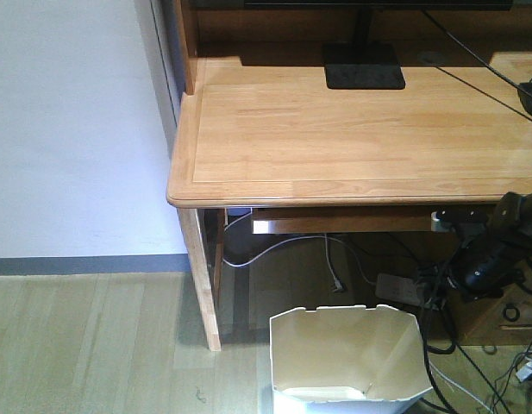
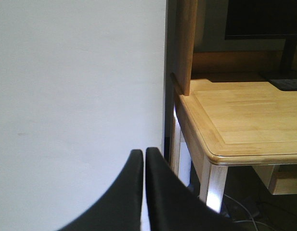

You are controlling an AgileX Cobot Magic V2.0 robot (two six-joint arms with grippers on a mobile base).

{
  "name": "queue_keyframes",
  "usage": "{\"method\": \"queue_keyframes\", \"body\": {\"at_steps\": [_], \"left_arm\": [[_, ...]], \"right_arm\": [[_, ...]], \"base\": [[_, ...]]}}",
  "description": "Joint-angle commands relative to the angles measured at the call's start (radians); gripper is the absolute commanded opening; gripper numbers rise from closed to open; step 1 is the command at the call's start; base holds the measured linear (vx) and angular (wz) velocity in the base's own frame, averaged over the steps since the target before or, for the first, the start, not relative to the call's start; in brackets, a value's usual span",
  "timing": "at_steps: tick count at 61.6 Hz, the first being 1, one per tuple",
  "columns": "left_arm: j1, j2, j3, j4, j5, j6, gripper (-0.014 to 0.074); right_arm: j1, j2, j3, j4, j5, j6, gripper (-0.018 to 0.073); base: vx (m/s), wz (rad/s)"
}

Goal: Move trash bin to bedside with robot
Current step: 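Lower the right gripper toward the rim of the white trash bin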

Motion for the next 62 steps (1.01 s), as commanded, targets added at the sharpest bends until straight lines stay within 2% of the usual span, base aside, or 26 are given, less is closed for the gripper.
{"method": "queue_keyframes", "body": {"at_steps": [1,10,28,62], "left_arm": [[-0.002,-0.014,0.019,-0.009,-0.078,-0.006,-0.0006],[-0.002,-0.014,0.019,-0.009,-0.078,-0.006,-0.0006],[-0.002,-0.014,0.019,-0.009,-0.078,-0.006,-0.0006],[-0.002,-0.014,0.019,-0.009,-0.078,-0.006,-0.0006]], "right_arm": [[-0.006,0.040,-0.054,0.005,-0.026,-0.018,0.0518],[-0.006,0.149,-0.112,0.005,-0.030,-0.020,0.0554],[-0.006,0.346,-0.198,0.004,-0.117,-0.059,0.0553],[-0.006,0.654,-0.465,0.001,-0.053,-0.060,0.0553]], "base": [[0.00,0.00],[0.00,0.00],[0.00,0.00],[0.00,0.00]]}}
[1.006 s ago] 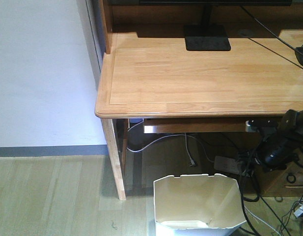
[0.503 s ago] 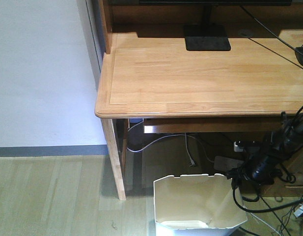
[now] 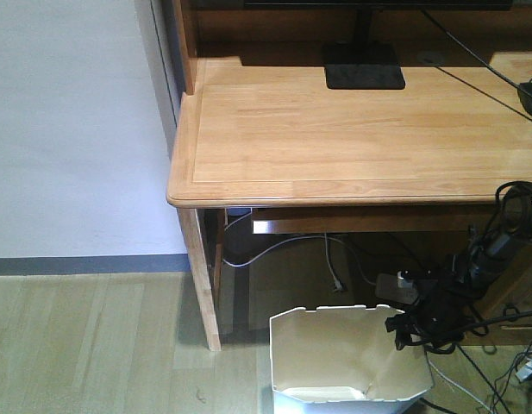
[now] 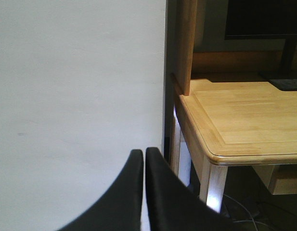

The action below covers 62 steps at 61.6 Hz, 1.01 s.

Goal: Move trash bin to bedside with robot
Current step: 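Lower the right gripper toward the rim of the white trash bin, then close the right gripper on the bin rim and pull it out from under the desk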

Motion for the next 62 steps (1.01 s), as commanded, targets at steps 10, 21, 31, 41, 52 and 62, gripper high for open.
{"method": "queue_keyframes", "body": {"at_steps": [10,21,31,41,52,62], "left_arm": [[-0.002,-0.014,0.019,-0.009,-0.078,-0.006,-0.0006],[-0.002,-0.014,0.019,-0.009,-0.078,-0.006,-0.0006],[-0.002,-0.014,0.019,-0.009,-0.078,-0.006,-0.0006],[-0.002,-0.014,0.019,-0.009,-0.078,-0.006,-0.0006],[-0.002,-0.014,0.019,-0.009,-0.078,-0.006,-0.0006],[-0.002,-0.014,0.019,-0.009,-0.078,-0.006,-0.0006]], "right_arm": [[-0.006,0.032,-0.087,-0.002,0.048,-0.012,0.0537],[-0.006,0.083,-0.134,-0.002,0.060,-0.012,0.0443],[-0.006,0.105,-0.165,-0.001,0.080,-0.012,0.0204],[-0.006,0.107,-0.167,0.007,0.078,-0.012,-0.0015],[-0.006,0.095,-0.165,0.035,0.079,-0.037,-0.0011],[-0.006,0.045,-0.114,0.158,0.042,-0.160,-0.0008]], "base": [[0.00,0.00],[0.00,0.00],[0.00,0.00],[0.00,0.00],[0.00,0.00],[0.00,0.00]]}}
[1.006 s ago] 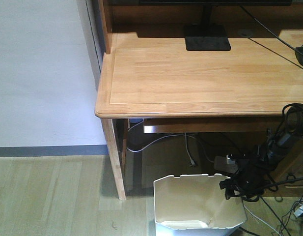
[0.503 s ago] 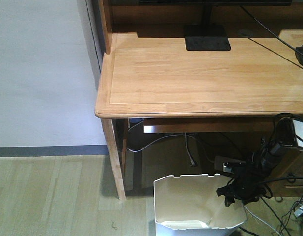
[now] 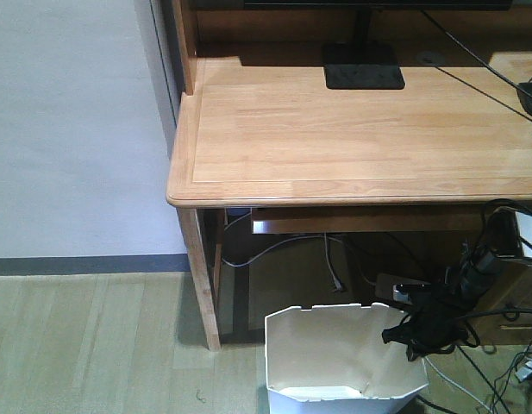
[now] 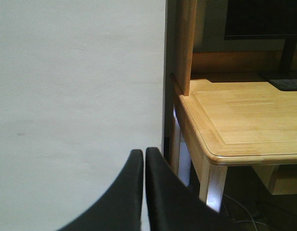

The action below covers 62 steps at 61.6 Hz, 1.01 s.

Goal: Move trash bin to bedside with robot
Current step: 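Close the right gripper on the bin rim and pull it out from under the desk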

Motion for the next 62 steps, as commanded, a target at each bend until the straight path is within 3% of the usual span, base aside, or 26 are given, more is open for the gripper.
{"method": "queue_keyframes", "body": {"at_steps": [1,12,26,40,50,62], "left_arm": [[-0.002,-0.014,0.019,-0.009,-0.078,-0.006,-0.0006],[-0.002,-0.014,0.019,-0.009,-0.078,-0.006,-0.0006],[-0.002,-0.014,0.019,-0.009,-0.078,-0.006,-0.0006],[-0.002,-0.014,0.019,-0.009,-0.078,-0.006,-0.0006],[-0.002,-0.014,0.019,-0.009,-0.078,-0.006,-0.0006],[-0.002,-0.014,0.019,-0.009,-0.078,-0.006,-0.0006]], "right_arm": [[0.002,-0.113,0.044,0.120,-0.021,-0.109,-0.0007],[0.002,-0.206,0.185,0.350,-0.113,-0.377,-0.0003],[0.002,-0.338,0.311,0.666,-0.010,-0.751,-0.0003],[0.002,-0.511,0.470,0.984,0.039,-1.053,-0.0003],[0.002,-0.625,0.567,1.083,0.084,-1.159,-0.0003],[0.002,-0.753,0.678,1.086,0.140,-1.196,-0.0003]], "base": [[0.00,0.00],[0.00,0.00],[0.00,0.00],[0.00,0.00],[0.00,0.00],[0.00,0.00]]}}
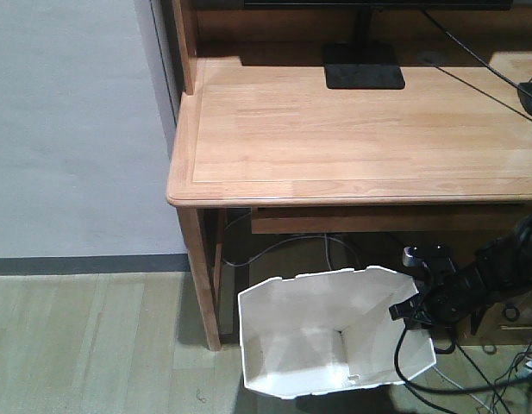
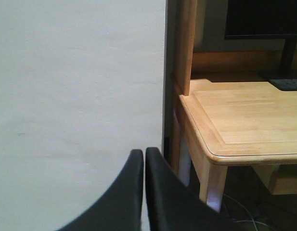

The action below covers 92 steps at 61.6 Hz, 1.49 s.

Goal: Move trash bin to bedside with robot
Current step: 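Close the right gripper on the bin rim and pull it out from under the desk, then hold the bin with the right gripper while the base turns toward the bed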

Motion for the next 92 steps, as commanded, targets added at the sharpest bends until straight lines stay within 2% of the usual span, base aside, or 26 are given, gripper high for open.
{"method": "queue_keyframes", "body": {"at_steps": [1,20,41,92], "left_arm": [[-0.002,-0.014,0.019,-0.009,-0.078,-0.006,-0.0006],[-0.002,-0.014,0.019,-0.009,-0.078,-0.006,-0.0006],[-0.002,-0.014,0.019,-0.009,-0.078,-0.006,-0.0006],[-0.002,-0.014,0.019,-0.009,-0.078,-0.006,-0.0006]], "right_arm": [[-0.002,-0.129,0.044,0.030,0.158,-0.025,-0.0003],[-0.002,-0.263,0.120,0.035,0.260,-0.014,-0.0003],[-0.002,-0.275,0.120,0.042,0.400,-0.014,-0.0003],[-0.002,-0.275,0.120,0.042,0.415,-0.014,-0.0003]], "base": [[0.00,0.00],[0.00,0.00],[0.00,0.00],[-0.02,0.06]]}}
